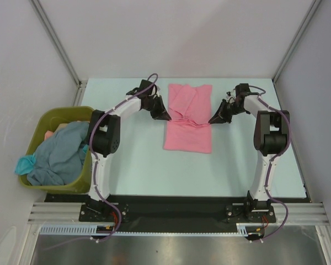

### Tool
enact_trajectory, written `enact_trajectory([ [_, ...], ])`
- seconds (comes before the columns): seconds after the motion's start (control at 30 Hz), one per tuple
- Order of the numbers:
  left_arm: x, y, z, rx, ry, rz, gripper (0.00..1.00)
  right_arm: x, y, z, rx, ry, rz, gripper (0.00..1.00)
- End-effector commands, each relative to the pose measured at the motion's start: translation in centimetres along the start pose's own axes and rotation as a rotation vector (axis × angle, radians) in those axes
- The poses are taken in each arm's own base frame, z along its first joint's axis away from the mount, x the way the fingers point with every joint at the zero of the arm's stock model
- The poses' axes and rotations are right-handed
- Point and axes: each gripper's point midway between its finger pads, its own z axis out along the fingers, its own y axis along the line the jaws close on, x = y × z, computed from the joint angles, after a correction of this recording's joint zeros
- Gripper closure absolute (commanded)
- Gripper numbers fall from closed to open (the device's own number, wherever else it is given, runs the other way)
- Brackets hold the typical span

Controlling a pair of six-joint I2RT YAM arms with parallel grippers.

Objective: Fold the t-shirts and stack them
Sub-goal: Fold the tshirt

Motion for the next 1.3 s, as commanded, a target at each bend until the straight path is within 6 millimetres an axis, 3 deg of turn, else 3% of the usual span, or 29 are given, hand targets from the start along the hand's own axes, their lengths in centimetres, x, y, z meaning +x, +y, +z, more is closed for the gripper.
enact_trajectory([
  [0.0, -1.5, -0.6, -0.7, 0.024, -0.029, 0.033, 1.00, -1.4, 1.4, -0.7, -0.038, -0.022, -0.029, 1.00],
  [0.3, -2.7, 0.4, -0.5, 0.002, -0.044, 0.006, 0.98, -2.3, 1.6, -0.2, -0.044, -0.010, -0.010, 0.97],
  [0.33, -3.0, 0.2, -0.5, 0.010, -0.049, 0.008, 0.97, -3.2, 1.0, -0.9, -0.042, -0.031, 0.006, 0.93],
  [0.4, -3.3, 0.2, -0.4, 0.014, -0.048, 0.008, 0.86, -3.3, 0.4, -0.6, -0.027, -0.020, 0.018, 0.91],
  [0.47, -4.2, -0.3, -0.9, 0.002, -0.063, 0.026, 0.70, -4.0, 0.1, -1.0, -0.006, -0.038, 0.026, 0.82],
  [0.5, -4.7, -0.2, -1.2, -0.025, -0.084, 0.053, 0.67, -4.4, -0.1, -1.3, 0.009, -0.050, 0.020, 0.79],
  [0.53, -5.7, -1.0, -2.1, -0.031, -0.116, 0.080, 0.62, -4.4, -0.3, -1.7, 0.039, -0.052, 0.021, 0.68],
  [0.57, -5.6, -0.6, -2.7, -0.068, -0.112, 0.086, 0.50, -5.2, -1.6, -2.3, 0.134, -0.092, -0.003, 0.63],
  [0.6, -6.0, -0.4, -3.6, -0.106, -0.135, 0.128, 0.44, -6.3, -1.2, -3.5, 0.190, -0.134, -0.052, 0.58],
  [0.63, -6.5, -0.9, -5.5, -0.146, -0.184, 0.158, 0.42, -5.7, -1.7, -4.7, 0.269, -0.125, -0.104, 0.50],
  [0.7, -5.8, -1.1, -7.1, -0.159, -0.207, 0.205, 0.43, -5.7, -1.9, -5.8, 0.361, -0.154, -0.164, 0.45],
  [0.73, -3.0, -0.5, -6.5, -0.128, -0.144, 0.202, 0.45, -5.4, -0.7, -6.8, 0.337, -0.180, -0.177, 0.45],
  [0.77, -3.4, -3.4, -8.0, -0.020, -0.216, 0.266, 0.49, -3.8, 1.4, -5.8, 0.249, -0.145, -0.193, 0.45],
  [0.8, -2.3, -4.2, -8.0, 0.035, -0.209, 0.276, 0.51, -2.6, 1.9, -4.2, 0.192, -0.133, -0.197, 0.45],
  [0.83, 0.9, -4.1, -6.7, 0.099, -0.126, 0.267, 0.57, -1.5, 3.6, -4.3, 0.133, -0.146, -0.187, 0.47],
  [0.9, 1.8, -5.4, -5.8, 0.195, -0.121, 0.243, 0.64, -0.7, 6.8, -2.4, -0.014, -0.164, -0.234, 0.56],
  [0.93, 3.1, -4.9, -4.6, 0.205, -0.090, 0.225, 0.68, 0.8, 6.3, -1.0, -0.037, -0.127, -0.200, 0.60],
  [0.97, 3.3, -5.1, -3.7, 0.234, -0.086, 0.224, 0.74, 1.7, 7.4, -0.1, -0.097, -0.092, -0.147, 0.65],
  [1.03, 3.6, -5.7, -2.6, 0.279, -0.077, 0.206, 0.77, 2.6, 9.2, 1.6, -0.179, -0.071, -0.167, 0.74],
  [1.13, 4.4, -5.9, -1.0, 0.314, -0.041, 0.173, 0.77, 2.4, 9.8, 3.2, -0.205, -0.069, -0.176, 0.77],
  [1.17, 4.6, -5.9, -0.7, 0.322, -0.025, 0.171, 0.77, 2.3, 8.9, 4.2, -0.193, -0.050, -0.148, 0.78],
  [1.27, 5.5, -5.1, 0.5, 0.307, 0.008, 0.159, 0.78, 1.4, 7.2, 4.8, -0.213, -0.042, -0.109, 0.80],
])
